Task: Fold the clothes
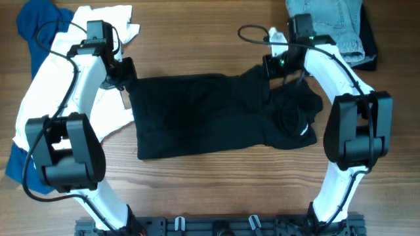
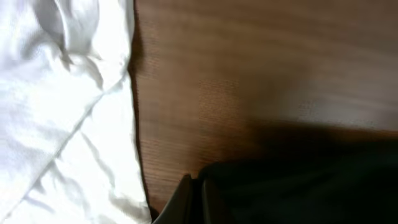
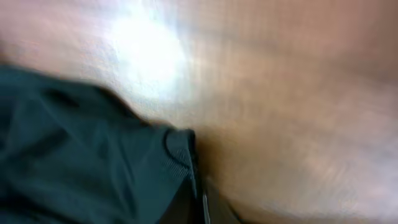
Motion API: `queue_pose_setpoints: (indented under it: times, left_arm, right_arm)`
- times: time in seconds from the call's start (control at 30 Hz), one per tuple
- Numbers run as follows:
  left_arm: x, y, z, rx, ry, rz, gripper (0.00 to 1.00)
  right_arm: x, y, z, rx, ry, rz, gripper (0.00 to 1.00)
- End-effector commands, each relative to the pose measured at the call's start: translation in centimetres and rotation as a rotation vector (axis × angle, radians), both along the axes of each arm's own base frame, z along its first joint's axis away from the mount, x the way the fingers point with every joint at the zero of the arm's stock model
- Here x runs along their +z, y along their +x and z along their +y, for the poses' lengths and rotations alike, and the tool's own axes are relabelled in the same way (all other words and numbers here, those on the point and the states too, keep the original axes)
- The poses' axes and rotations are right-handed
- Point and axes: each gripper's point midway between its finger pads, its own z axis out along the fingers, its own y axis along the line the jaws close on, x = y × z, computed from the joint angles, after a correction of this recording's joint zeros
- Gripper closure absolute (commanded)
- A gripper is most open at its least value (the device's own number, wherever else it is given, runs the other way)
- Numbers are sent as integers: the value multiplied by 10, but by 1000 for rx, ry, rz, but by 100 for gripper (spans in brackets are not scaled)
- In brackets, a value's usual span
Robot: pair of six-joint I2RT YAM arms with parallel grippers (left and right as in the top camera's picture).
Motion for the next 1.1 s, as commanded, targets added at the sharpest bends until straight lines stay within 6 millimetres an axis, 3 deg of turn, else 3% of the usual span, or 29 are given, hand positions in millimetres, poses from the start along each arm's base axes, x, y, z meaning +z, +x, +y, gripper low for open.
queue_pose_setpoints:
  times: [0.0, 0.07, 0.1, 0.17, 0.27, 0.37, 0.47, 0.57, 0.73, 0.83, 0.87, 0.9, 0.93, 0.97, 1.0, 1.07]
  left_arm:
    - [60, 34, 14, 53, 7, -161, 96]
    - [77, 44, 15, 54, 10, -210, 96]
    - [80, 46, 15, 53, 10, -219, 96]
    - [80, 45, 15, 52, 10, -216, 96]
    - [80, 44, 15, 52, 10, -212, 96]
    - [72, 30, 21, 66, 44, -147, 96]
    - [62, 2, 30, 66, 75, -27, 96]
    - [51, -18, 38, 78, 71, 55, 96]
    - [21, -42, 39, 85, 62, 153, 96]
    - [10, -50, 36, 80, 56, 181, 96]
    - [8, -53, 34, 77, 51, 189, 67]
    - [6, -54, 34, 77, 51, 195, 39]
    - [6, -55, 34, 77, 51, 199, 18]
    - [6, -55, 34, 78, 51, 199, 5]
    - [6, -55, 35, 81, 50, 198, 0]
    - [7, -56, 33, 86, 12, 198, 0]
  right_arm:
    - [79, 66, -5, -20, -44, -269, 96]
    - [119, 91, -10, -14, -82, -411, 96]
    - [129, 98, -12, -2, -107, -460, 96]
    - [134, 110, -26, -17, -203, -521, 96]
    - [124, 104, -30, 14, -228, -487, 96]
    - [108, 74, -32, 13, -224, -339, 96]
    - [80, 15, -37, -7, -217, -51, 96]
    - [62, -22, -43, -11, -229, 115, 96]
    - [51, -66, -60, -109, -226, 337, 96]
    - [32, -86, -62, -117, -234, 428, 92]
    - [23, -96, -62, -114, -238, 463, 68]
    - [15, -105, -63, -111, -243, 499, 52]
    - [10, -108, -66, -113, -256, 506, 41]
    - [9, -107, -68, -117, -258, 505, 39]
    - [12, -101, -69, -123, -254, 477, 39]
    - [36, -81, -68, -133, -240, 368, 38]
